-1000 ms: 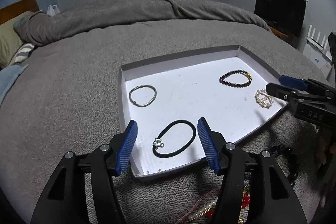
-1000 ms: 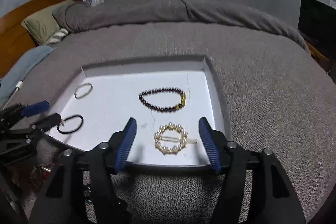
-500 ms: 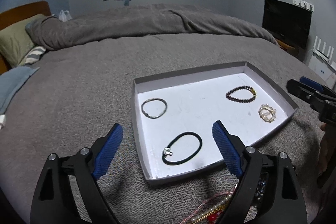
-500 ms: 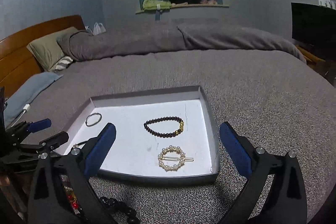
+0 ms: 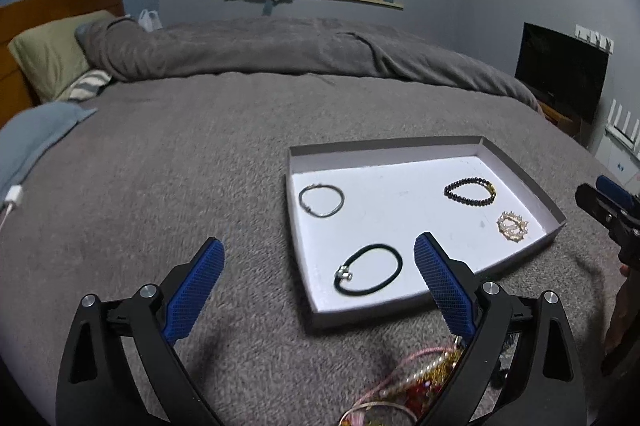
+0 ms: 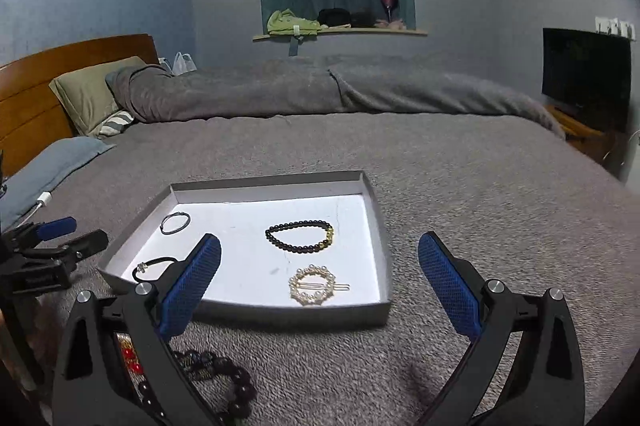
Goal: Organize jewelry
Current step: 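Move both tools back toward the black bead bracelets and close the left gripper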
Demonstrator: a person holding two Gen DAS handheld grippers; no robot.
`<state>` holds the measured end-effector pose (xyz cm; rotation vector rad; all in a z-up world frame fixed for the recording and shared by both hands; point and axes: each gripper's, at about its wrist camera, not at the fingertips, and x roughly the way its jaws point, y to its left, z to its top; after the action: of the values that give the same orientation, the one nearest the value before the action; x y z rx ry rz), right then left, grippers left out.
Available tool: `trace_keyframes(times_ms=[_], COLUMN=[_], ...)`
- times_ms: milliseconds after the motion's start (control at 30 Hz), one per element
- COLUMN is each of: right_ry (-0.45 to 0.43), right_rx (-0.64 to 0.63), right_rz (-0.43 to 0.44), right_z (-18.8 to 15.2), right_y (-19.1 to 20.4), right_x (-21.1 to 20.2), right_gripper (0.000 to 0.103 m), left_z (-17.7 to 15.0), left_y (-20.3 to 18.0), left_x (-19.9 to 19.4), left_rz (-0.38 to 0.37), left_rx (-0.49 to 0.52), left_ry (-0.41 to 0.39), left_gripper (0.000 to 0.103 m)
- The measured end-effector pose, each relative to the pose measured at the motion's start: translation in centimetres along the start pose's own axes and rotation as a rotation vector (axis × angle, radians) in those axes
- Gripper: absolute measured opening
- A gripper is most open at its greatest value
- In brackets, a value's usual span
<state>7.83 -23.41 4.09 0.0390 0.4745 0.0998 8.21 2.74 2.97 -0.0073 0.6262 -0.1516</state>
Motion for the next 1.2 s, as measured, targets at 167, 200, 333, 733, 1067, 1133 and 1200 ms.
trace_keyframes(times_ms=[167, 200, 333, 733, 1067, 1133, 1200], right_ry=[0.011, 0.013, 0.022, 0.143, 0.163, 0.168, 0.170], right_rx=[-0.002, -0.004, -0.022, 0.055, 0.177, 0.175, 0.165], right_rz=[0.000, 0.001, 0.002, 0.071, 0.046, 0.050, 0.051], right_z=[-0.7, -0.9, -1.5, -4.7, -5.1, -5.2, -5.1], right_y=[0.0, 0.1, 0.6, -1.0, -3.4, -3.5, -3.5], right_x=[-0.6, -0.8, -1.2, -2.3, -2.9, -3.0, -3.0], right_gripper=[0.098, 0.098, 0.098, 0.098, 0.098, 0.098, 0.098], left_z=[-0.8, -1.0, -1.6, -2.9, -4.5, -4.9, -5.1], left_y=[0.3, 0.4, 0.7, -1.1, -7.5, -8.5, -9.1], left_x=[-0.9, -1.1, -2.0, -3.1, -2.4, -2.4, -2.2], left_rz=[0.018, 0.017, 0.000, -0.057, -0.234, -0.247, -0.264], left_rx=[0.004, 0.004, -0.007, 0.058, 0.234, 0.268, 0.286], left_ry=[-0.002, -0.004, -0.016, -0.015, 0.032, 0.031, 0.034], left_gripper=[0.095, 0.095, 0.095, 0.095, 0.093, 0.093, 0.091])
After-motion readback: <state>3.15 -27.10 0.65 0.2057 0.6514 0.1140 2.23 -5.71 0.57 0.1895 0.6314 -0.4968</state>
